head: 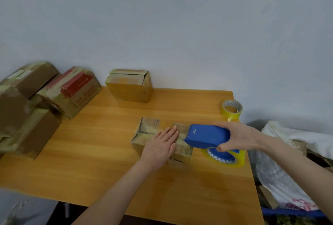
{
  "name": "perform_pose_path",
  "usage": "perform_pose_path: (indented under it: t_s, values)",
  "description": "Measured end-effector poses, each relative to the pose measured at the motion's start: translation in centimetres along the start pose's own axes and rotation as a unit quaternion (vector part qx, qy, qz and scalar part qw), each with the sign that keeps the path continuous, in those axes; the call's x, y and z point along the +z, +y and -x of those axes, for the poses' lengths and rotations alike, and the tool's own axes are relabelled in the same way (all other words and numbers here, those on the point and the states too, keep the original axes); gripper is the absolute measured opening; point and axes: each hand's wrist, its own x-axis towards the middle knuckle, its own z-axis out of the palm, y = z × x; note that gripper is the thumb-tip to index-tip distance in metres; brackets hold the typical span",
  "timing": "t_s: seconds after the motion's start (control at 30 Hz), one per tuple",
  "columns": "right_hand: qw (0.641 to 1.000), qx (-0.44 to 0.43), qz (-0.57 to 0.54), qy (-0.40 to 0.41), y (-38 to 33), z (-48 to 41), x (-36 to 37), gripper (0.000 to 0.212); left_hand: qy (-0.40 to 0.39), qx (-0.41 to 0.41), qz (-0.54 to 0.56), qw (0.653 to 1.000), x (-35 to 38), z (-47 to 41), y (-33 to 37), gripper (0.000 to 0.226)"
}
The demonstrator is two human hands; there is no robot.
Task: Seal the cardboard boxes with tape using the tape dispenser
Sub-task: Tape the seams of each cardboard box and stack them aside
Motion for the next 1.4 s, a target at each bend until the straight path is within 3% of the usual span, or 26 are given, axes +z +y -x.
perform_pose_path:
  t_s: [0.13,0.3,0.47,0.6,0.77,0.97,1.13,1.4]
  values:
    - [0.999,0.009,-0.039,-0.010,1.1,1.0,-0.5,0.059,0.000,-0.006,0.001,1.000,0.0,0.2,0.0,0.046]
    - [0.999,0.031,0.012,-0.016,1.5,0.7,1.1,0.060,-0.028,-0.028,-0.022,0.999,-0.1,0.9,0.8,0.051]
    - [0.999,0.035,0.028,-0.002,1.3,0.4,1.1,0.062,-0.037,0.031,-0.004,0.999,-0.5,0.7,2.4,0.063]
    - [0.999,0.033,0.034,-0.010,1.1,0.2,1.6,0.073,-0.044,0.023,0.002,0.999,-0.1,0.6,2.1,0.059]
    - [0.998,0.023,0.058,0.010,0.6,0.1,1.3,0.067,-0.022,0.009,0.005,1.000,-0.3,0.4,2.6,0.062]
    - [1.000,0.011,-0.007,0.027,2.3,1.3,2.0,0.064,-0.024,0.005,0.013,1.000,0.3,0.1,2.2,0.063]
    - [0.999,0.019,-0.033,0.026,3.9,2.8,2.7,0.066,-0.027,0.010,0.005,1.000,0.1,0.3,2.3,0.051]
    - [0.997,0.054,0.046,-0.015,5.8,3.1,3.6,0.076,-0.025,0.011,0.000,1.000,0.4,0.3,2.3,0.085]
